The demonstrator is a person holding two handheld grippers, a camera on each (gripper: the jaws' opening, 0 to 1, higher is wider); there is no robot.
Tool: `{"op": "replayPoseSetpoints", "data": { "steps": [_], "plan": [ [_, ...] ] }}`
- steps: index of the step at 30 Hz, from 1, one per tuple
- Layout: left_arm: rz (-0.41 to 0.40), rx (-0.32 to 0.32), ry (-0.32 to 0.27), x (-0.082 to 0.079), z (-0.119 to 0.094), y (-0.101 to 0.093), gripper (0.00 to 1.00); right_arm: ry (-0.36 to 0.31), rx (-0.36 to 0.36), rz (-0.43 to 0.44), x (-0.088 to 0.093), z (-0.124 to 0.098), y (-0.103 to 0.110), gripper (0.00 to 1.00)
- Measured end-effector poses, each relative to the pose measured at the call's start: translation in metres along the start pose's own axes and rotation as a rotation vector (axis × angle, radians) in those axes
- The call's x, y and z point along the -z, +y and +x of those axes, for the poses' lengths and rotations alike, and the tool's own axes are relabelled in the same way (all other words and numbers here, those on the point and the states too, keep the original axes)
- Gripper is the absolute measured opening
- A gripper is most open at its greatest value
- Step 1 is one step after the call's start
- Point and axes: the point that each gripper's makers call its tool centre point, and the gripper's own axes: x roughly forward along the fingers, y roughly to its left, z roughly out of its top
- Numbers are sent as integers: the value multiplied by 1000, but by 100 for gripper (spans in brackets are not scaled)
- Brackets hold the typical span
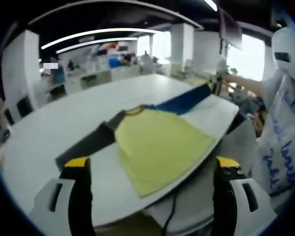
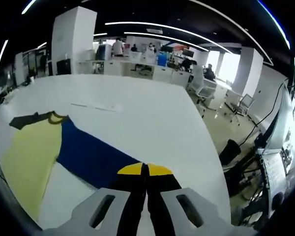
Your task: Fold the garment on the visible template until the final outline fits inside the template.
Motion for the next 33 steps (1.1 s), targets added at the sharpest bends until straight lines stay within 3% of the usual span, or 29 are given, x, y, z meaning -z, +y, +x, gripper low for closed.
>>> {"op": "replayPoseSetpoints", "data": {
  "steps": [3,6,10,22,33],
  "plan": [
    [7,4,-1,1,0,0,99,-11,-10,-14,-7,1,4,1],
    [24,-24,-1,1,-4,7,99,-19,-30,-26,-14,-2,21,1],
    [19,-6,-26,-4,-9,6,99,-31,-45,-40,-23,-2,34,1],
    [28,1,-43,-2,-19,10,99,-106,-105,-97,-67,-4,79,1],
    [26,1,-50,-2,-20,11,99,-141,-181,-142,-95,8,127,1]
  ]
}}
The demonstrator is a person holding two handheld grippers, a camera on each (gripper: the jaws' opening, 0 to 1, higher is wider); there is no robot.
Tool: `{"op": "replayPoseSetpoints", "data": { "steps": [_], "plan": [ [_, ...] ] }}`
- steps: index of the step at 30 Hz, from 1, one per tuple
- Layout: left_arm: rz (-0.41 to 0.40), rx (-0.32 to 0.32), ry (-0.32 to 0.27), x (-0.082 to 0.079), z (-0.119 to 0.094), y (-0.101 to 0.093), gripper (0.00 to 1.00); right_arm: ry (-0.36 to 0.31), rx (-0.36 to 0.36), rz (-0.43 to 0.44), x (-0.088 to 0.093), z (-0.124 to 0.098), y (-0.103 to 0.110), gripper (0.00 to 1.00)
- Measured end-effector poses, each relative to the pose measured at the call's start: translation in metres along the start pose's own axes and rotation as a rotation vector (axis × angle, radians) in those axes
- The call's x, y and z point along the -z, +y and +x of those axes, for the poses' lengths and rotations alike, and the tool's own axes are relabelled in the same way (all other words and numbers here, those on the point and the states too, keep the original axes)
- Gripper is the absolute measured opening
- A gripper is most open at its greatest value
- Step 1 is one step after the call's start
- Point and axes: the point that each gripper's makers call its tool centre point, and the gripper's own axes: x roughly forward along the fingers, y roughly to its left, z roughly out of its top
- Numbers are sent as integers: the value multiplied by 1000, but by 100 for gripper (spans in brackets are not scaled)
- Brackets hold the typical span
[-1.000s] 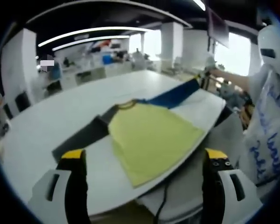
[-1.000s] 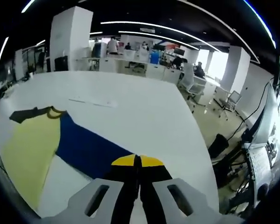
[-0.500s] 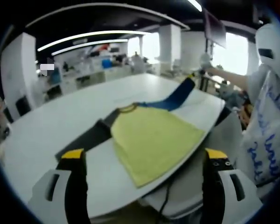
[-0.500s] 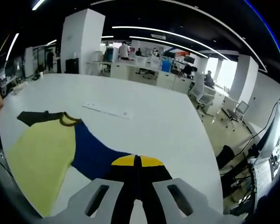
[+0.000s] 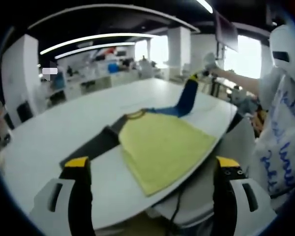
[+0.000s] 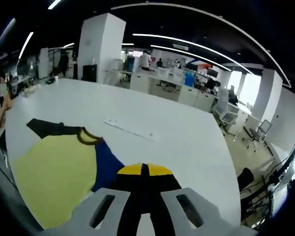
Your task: Fold the garment on the visible template until the final outline fits inside the template.
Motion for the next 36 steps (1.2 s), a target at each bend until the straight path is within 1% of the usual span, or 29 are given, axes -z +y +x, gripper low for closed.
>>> {"op": "replayPoseSetpoints", "data": {
  "steps": [5,10,11,12,13,17,22,30,36],
  "plan": [
    [2,-1,5,1,0,0,99,-6,-24,-4,-6,8,10,1],
    [6,-8,-8,-2,-1,3,99,-13,-50,-12,-12,16,21,1],
    [8,-12,-3,-1,-1,5,99,-12,-55,-16,-13,14,31,1],
    [8,-15,3,-1,-1,6,99,-11,-58,-17,-13,14,35,1],
    [9,-15,5,-1,-2,7,99,-9,-65,-16,-15,19,30,1],
    [6,-11,-2,-2,-3,6,99,-13,-83,-13,-16,27,38,1],
    [11,-29,0,1,-5,10,99,-12,-103,-13,-22,38,45,1],
    [1,-38,-5,-2,-9,13,99,-17,-131,-15,-25,46,59,1],
    [2,-33,7,-1,-8,13,99,-16,-152,-16,-28,52,75,1]
  ]
}}
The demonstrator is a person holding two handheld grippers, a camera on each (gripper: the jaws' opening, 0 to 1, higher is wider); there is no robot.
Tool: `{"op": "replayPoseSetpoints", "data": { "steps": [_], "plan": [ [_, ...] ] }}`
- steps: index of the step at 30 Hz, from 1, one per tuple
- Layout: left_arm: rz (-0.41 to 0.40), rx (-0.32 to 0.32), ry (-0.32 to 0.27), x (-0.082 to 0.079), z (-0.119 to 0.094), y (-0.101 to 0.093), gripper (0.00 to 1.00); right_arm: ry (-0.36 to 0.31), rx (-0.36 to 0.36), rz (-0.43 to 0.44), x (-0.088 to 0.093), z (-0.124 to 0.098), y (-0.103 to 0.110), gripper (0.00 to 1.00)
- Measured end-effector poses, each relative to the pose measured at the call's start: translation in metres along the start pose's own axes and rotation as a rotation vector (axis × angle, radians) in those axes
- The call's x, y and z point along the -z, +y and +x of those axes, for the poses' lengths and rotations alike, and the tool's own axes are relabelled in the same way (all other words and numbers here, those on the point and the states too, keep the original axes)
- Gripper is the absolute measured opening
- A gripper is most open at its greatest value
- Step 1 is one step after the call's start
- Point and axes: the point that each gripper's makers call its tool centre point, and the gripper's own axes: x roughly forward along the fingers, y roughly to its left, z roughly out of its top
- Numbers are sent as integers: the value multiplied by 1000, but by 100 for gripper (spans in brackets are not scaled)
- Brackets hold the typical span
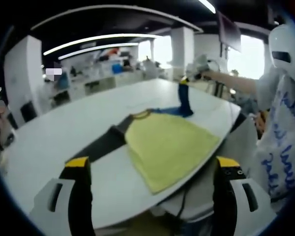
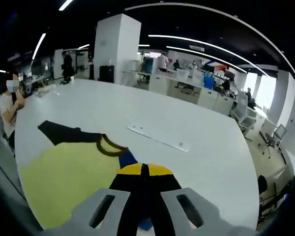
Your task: Fold the garment on the visible template until the final outline fits inside the template.
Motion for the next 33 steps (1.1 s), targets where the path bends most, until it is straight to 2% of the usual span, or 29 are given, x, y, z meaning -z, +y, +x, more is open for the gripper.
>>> {"op": "replayPoseSetpoints", "data": {
  "steps": [17,22,33],
  "plan": [
    [-13,5,19,5,0,2,99,5,-69,3,-7,25,30,1],
    [-22,-1,43,12,1,4,99,0,-92,5,-12,36,39,1],
    [-34,-3,36,12,-2,4,99,-4,-135,-1,-19,54,61,1]
  ]
}}
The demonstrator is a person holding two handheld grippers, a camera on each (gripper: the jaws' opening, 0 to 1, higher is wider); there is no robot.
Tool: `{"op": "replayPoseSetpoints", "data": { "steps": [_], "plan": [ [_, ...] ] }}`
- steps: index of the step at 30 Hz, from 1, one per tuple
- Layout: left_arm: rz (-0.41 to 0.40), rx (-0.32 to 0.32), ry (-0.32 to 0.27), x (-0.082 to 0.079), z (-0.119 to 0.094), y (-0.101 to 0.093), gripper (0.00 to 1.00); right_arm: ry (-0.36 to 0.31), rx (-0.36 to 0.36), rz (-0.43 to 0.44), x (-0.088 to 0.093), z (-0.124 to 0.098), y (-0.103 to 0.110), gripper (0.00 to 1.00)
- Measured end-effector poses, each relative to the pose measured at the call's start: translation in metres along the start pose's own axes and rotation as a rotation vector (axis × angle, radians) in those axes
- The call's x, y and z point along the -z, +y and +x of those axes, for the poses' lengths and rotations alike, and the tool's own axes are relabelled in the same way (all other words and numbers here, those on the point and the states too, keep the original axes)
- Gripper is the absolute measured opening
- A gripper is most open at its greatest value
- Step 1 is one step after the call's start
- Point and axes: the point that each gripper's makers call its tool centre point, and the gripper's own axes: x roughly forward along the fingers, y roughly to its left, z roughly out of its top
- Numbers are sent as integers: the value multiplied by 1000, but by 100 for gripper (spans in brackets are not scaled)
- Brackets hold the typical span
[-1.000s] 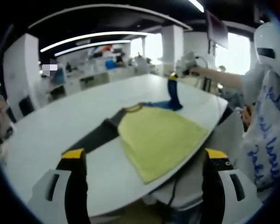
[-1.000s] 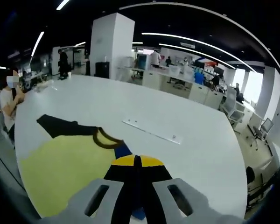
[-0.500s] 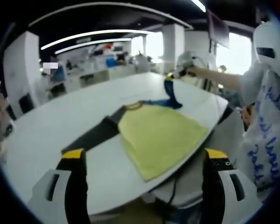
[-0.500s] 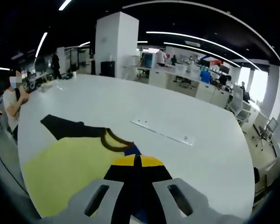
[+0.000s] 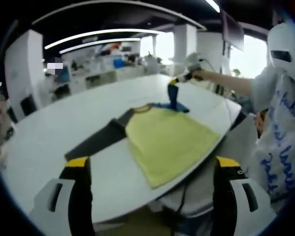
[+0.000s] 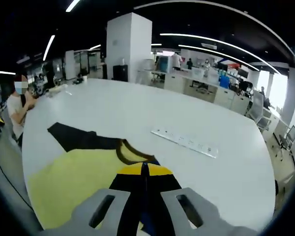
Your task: Fold the garment on the visible template until the final outline fits inside the template.
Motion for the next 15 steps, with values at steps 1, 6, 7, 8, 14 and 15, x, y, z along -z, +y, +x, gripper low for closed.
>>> {"op": "replayPoseSetpoints", "data": {
  "steps": [1,6,7,8,14,15],
  "plan": [
    [0,0,-1,0,0,0,99,0,-3,-1,-1,1,1,1],
    [2,3,5,2,0,1,99,-12,-18,-1,-7,4,7,1],
    [2,3,6,2,0,1,99,-13,-19,-2,-8,4,7,1],
    [1,5,8,2,0,1,99,-16,-23,-3,-10,5,10,1],
    [-8,8,8,3,1,2,98,-10,-47,-14,-11,9,21,1],
    [-11,8,7,3,1,2,99,-10,-52,-15,-12,9,23,1]
  ]
}}
